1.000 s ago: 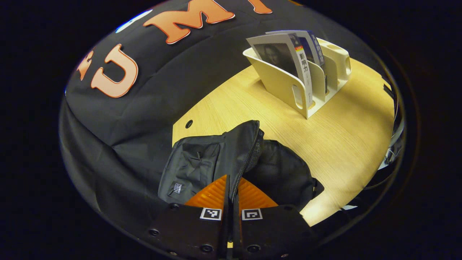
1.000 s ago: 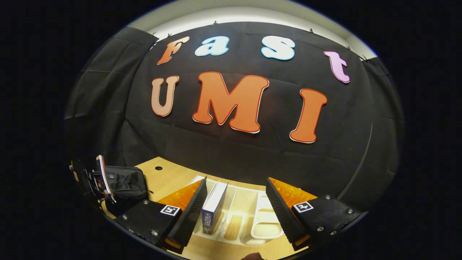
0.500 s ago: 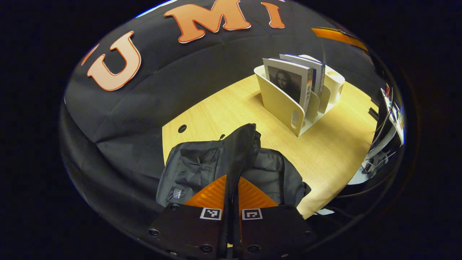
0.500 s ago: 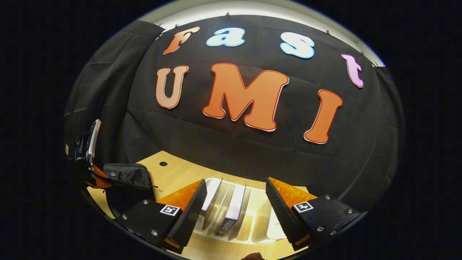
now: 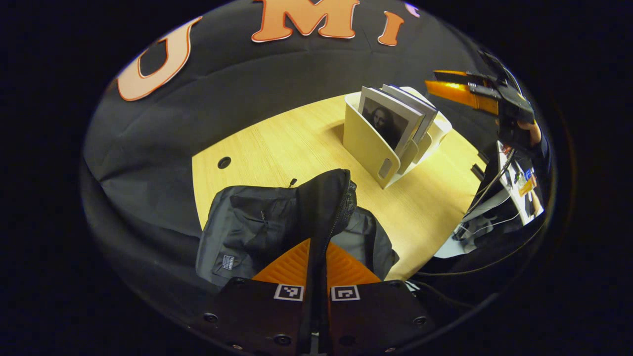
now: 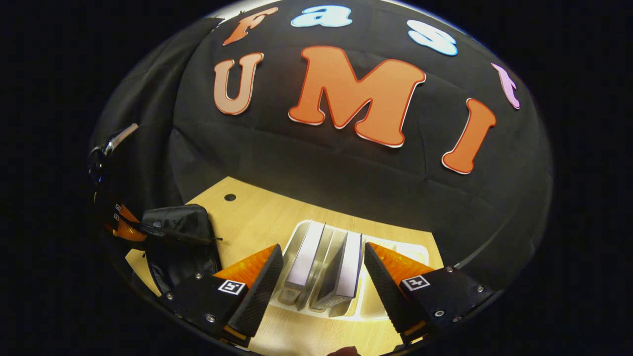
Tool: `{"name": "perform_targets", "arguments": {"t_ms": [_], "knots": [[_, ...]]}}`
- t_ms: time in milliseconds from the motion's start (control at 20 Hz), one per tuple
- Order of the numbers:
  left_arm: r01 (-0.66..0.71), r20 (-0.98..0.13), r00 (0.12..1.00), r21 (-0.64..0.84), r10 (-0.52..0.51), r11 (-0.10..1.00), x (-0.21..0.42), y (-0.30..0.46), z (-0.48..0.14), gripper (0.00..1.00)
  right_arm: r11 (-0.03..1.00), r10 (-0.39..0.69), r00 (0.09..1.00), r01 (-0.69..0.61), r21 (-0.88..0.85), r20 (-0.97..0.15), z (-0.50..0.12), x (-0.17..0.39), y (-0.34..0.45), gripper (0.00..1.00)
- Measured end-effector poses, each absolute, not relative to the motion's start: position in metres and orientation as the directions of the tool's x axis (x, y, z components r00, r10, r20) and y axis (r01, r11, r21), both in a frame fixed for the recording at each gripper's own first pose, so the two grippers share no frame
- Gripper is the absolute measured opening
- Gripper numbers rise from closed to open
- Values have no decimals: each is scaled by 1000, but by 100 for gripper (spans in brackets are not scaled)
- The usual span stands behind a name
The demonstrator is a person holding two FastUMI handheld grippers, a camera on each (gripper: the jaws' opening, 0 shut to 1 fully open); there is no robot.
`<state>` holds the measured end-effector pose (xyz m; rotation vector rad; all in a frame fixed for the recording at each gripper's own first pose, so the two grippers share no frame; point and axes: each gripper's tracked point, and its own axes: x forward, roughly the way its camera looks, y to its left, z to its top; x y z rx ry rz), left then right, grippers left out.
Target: Open the schoolbag, grab two books from the bookshelf and put them into the schoolbag.
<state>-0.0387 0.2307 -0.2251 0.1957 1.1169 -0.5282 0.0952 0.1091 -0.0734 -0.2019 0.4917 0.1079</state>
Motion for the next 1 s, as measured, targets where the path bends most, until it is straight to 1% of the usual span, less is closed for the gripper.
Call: {"name": "perform_targets", "arguments": {"t_ms": [100, 350, 500, 750, 850, 1000], "knots": [[501, -897, 292, -151, -331, 852, -34, 232, -224, 6, 977, 82, 840, -174, -124, -537, -83, 100, 120, 99], [514, -908, 214, -208, -359, 832, -23, 236, -218, 6, 964, 49, 769, -203, -170, -637, -101, 115, 125, 99], [533, -915, 194, -205, -354, 821, -15, 240, -215, 6, 962, 70, 701, -235, -138, -709, -117, 120, 131, 99], [577, -926, 154, -199, -344, 792, -13, 238, -210, 6, 977, 101, 582, -213, -31, -807, -142, 130, 135, 100], [580, -929, 137, -206, -344, 788, -13, 237, -212, 5, 977, 91, 555, -211, -33, -827, -146, 139, 133, 100], [585, -931, 135, -200, -338, 786, -8, 238, -214, 5, 976, 67, 505, -213, -49, -861, -155, 148, 132, 100]]}}
